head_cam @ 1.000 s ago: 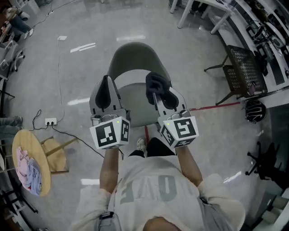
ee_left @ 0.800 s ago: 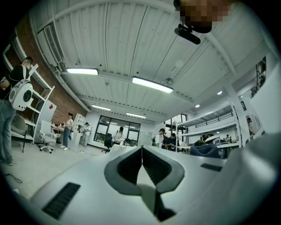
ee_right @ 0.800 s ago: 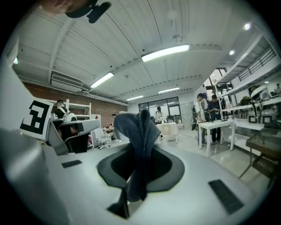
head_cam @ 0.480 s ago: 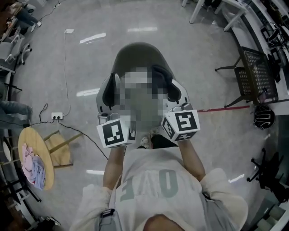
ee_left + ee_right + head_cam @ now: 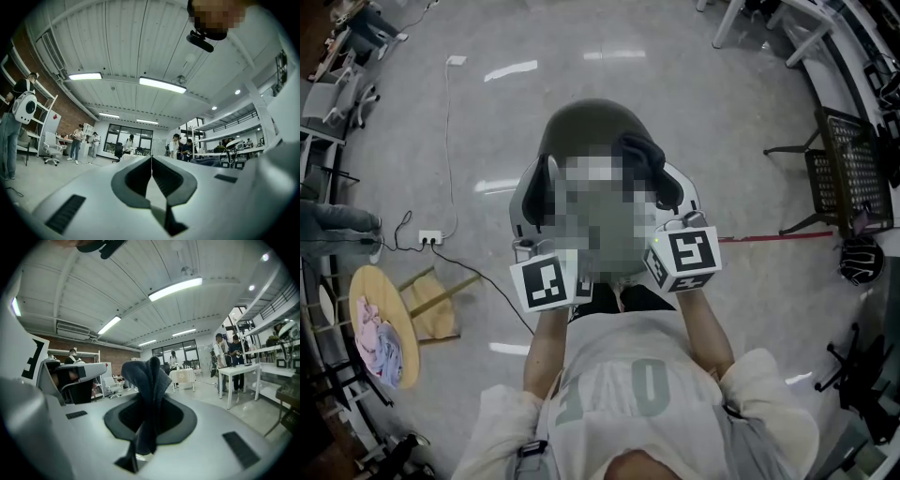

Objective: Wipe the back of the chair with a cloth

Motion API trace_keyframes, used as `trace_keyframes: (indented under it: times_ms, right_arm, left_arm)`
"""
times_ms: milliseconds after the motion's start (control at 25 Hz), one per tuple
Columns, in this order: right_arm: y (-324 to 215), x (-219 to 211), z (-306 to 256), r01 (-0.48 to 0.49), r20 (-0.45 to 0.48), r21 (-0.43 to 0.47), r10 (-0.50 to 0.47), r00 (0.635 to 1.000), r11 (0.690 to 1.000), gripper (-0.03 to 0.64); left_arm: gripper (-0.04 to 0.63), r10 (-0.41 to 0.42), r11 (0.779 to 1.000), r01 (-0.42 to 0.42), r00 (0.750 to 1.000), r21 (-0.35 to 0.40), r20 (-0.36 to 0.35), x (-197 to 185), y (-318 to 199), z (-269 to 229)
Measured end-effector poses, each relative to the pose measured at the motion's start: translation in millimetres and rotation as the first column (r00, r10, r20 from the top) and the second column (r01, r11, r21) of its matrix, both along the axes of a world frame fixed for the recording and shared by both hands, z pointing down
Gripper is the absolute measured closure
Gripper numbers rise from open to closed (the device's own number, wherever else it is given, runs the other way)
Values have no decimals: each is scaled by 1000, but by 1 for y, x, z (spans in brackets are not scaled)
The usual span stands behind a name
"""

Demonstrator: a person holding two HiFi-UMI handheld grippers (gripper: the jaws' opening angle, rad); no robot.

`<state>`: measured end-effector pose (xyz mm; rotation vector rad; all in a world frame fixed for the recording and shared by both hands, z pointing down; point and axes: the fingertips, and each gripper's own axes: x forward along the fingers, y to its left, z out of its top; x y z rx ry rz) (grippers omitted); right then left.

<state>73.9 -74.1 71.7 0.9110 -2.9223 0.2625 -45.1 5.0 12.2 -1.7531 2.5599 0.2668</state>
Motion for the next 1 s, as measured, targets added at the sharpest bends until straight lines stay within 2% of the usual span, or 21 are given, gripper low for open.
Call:
trace_keyframes:
  times_ms: [320, 560, 760, 920, 1000]
  right_arm:
    - [-4, -23, 5, -6, -1, -28, 6, 1000, 1000, 558]
    - [-5, -47, 3, 23, 7, -24, -23, 1000, 999, 558]
    - [-10, -94, 28, 63, 14, -19, -63, 998, 998, 558]
    - [-31, -134, 63, 90, 70, -7, -89, 994, 996, 558]
    - [-42, -152, 86, 97, 90, -8, -96, 991, 995, 558]
  left_arm:
    - [580, 33, 999, -33, 999, -4, -13, -10, -9, 5]
    - [579, 22, 1000, -22, 1000, -5, -21, -31, -9, 11]
    - [580, 8, 999, -9, 1000, -52, -20, -70, -19, 52]
    - [580, 14, 998, -12, 1000, -59, 27, -91, -41, 101]
    - [580, 11, 998, -9, 1000, -58, 27, -101, -47, 130]
